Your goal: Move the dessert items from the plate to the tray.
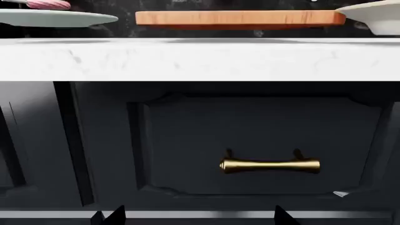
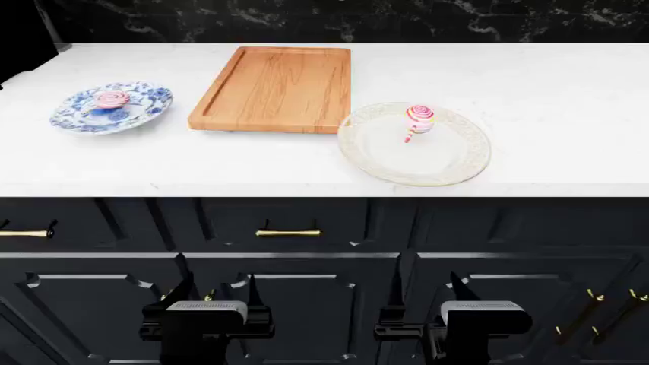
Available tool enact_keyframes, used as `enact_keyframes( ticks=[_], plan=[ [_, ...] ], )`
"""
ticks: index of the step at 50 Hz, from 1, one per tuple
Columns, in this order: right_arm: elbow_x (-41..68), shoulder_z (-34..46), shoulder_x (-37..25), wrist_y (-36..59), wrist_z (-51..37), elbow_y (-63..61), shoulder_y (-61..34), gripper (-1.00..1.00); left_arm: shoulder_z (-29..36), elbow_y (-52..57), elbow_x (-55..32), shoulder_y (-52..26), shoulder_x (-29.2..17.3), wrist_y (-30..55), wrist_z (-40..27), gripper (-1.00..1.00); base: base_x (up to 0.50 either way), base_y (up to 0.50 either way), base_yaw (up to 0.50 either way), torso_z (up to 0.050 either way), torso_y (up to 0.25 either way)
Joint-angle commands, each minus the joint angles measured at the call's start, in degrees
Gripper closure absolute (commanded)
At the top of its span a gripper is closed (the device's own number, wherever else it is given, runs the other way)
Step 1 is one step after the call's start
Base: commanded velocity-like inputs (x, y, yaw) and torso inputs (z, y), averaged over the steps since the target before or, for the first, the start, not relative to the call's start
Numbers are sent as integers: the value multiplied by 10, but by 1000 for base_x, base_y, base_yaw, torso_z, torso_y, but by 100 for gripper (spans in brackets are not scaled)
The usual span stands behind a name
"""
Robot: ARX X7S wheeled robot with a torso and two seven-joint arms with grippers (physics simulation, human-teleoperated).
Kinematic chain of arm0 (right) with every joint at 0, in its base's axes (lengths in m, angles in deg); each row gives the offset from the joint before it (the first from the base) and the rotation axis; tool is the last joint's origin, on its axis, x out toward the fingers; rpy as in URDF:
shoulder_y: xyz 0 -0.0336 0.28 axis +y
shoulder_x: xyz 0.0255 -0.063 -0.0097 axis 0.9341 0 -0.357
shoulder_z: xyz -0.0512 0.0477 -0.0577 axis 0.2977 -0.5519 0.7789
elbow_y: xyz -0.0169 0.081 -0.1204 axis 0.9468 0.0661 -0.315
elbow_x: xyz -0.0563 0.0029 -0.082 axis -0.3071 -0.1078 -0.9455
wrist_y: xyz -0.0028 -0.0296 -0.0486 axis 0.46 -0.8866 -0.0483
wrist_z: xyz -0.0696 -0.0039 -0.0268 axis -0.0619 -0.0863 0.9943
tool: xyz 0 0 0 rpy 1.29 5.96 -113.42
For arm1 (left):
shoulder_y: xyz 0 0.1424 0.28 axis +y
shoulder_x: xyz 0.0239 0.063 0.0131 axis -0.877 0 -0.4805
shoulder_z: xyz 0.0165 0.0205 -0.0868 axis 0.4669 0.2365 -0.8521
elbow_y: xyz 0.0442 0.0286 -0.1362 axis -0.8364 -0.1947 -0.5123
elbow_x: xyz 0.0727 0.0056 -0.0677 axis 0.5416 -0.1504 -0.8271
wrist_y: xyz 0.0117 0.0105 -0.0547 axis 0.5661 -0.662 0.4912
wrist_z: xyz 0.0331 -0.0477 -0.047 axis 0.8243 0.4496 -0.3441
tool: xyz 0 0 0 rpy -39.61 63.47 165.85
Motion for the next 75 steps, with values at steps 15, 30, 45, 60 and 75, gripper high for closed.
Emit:
enact_keyframes(
  ticks=[15,30,45,60,75],
  plan=[
    [10,31,-33,-28,-51,9,-9,-100,43,-7,-9,1,-37,-11,-22,-100,0,0,0,5,0],
    [28,52,-55,90,-46,-191,17,-100,66,74,-37,12,-58,37,-5,-100,0,0,0,48,15],
    [475,-198,-171,900,-232,-512,-342,-100,-38,517,-227,-305,-113,785,15,-100,0,0,0,50,1],
    [866,-74,-278,836,-475,-242,-488,-100,-114,164,-772,-496,-278,869,-359,-100,139,85,0,37,1],
    [848,-42,-293,818,-421,-256,-536,-100,-4,151,-706,-541,-329,842,-286,-100,489,382,0,0,0]
  ],
)
